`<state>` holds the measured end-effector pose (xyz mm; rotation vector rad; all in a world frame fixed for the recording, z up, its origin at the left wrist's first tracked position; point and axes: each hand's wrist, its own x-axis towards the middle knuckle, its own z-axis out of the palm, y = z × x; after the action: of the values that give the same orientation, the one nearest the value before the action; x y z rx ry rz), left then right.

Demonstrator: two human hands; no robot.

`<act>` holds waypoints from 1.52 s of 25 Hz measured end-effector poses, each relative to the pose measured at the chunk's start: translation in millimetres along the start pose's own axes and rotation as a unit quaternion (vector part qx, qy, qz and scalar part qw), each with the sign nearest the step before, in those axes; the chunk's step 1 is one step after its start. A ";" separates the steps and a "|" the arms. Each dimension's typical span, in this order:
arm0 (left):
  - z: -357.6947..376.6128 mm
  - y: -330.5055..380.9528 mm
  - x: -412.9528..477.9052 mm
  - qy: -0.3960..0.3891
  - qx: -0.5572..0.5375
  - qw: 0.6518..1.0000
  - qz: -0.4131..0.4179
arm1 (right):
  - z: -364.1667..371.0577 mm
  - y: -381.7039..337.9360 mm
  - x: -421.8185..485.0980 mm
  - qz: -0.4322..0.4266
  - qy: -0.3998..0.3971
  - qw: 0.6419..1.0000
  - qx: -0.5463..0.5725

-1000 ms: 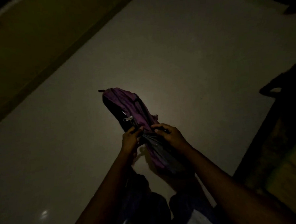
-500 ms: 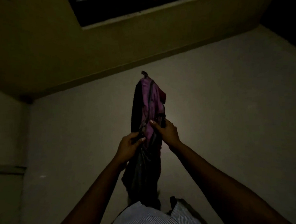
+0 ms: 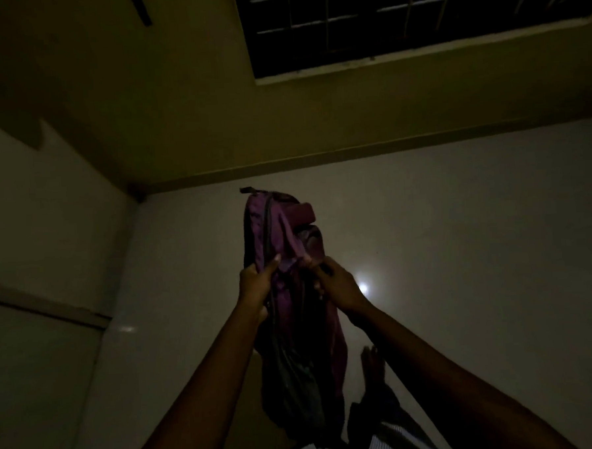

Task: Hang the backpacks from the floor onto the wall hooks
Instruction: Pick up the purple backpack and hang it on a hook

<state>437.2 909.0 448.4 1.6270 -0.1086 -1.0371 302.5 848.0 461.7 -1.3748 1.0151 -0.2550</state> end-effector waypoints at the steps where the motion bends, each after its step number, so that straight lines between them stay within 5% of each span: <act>1: -1.7 -1.3 3.3 -0.019 0.006 1.000 -0.003 | -4.6 -5.2 11.9 0.010 0.012 1.000 0.020; 6: 28.9 3.7 26.9 -0.063 0.117 0.991 0.022 | -34.3 -34.3 95.3 -0.015 0.043 0.999 -0.026; 12: 73.0 75.8 76.4 -0.067 0.049 0.994 -0.072 | -45.6 -38.4 163.4 -0.093 -0.111 0.980 -0.136; 16: 78.6 93.8 116.9 0.079 -0.057 0.995 -0.031 | -35.5 -40.3 188.6 -0.143 -0.190 0.956 -0.172; 19: 60.1 95.5 145.2 0.132 -0.028 0.991 0.010 | -33.2 -54.2 215.6 -0.149 -0.188 0.959 -0.149; 24: 7.8 112.8 189.7 0.090 0.044 0.994 0.052 | -26.7 -116.5 292.2 -0.168 -0.151 0.967 -0.116; 27: -25.6 135.7 215.2 0.058 0.094 0.991 0.070 | -5.2 -156.6 339.7 -0.106 -0.116 0.978 -0.137; 31: -64.6 166.6 252.9 0.053 0.123 0.986 0.104 | 35.9 -187.4 392.7 -0.057 -0.172 0.967 -0.180; 34: -81.5 186.2 283.7 0.143 0.211 0.962 0.099 | 67.6 -192.0 430.0 -0.060 -0.149 0.976 -0.150; 38: -87.6 213.4 316.2 0.200 0.459 0.865 0.041 | 108.9 -198.0 469.7 -0.020 -0.150 0.978 -0.142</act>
<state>780.4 720.8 445.2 2.6447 -0.4396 -0.5560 729.0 552.3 414.1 -1.6364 0.7911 0.0728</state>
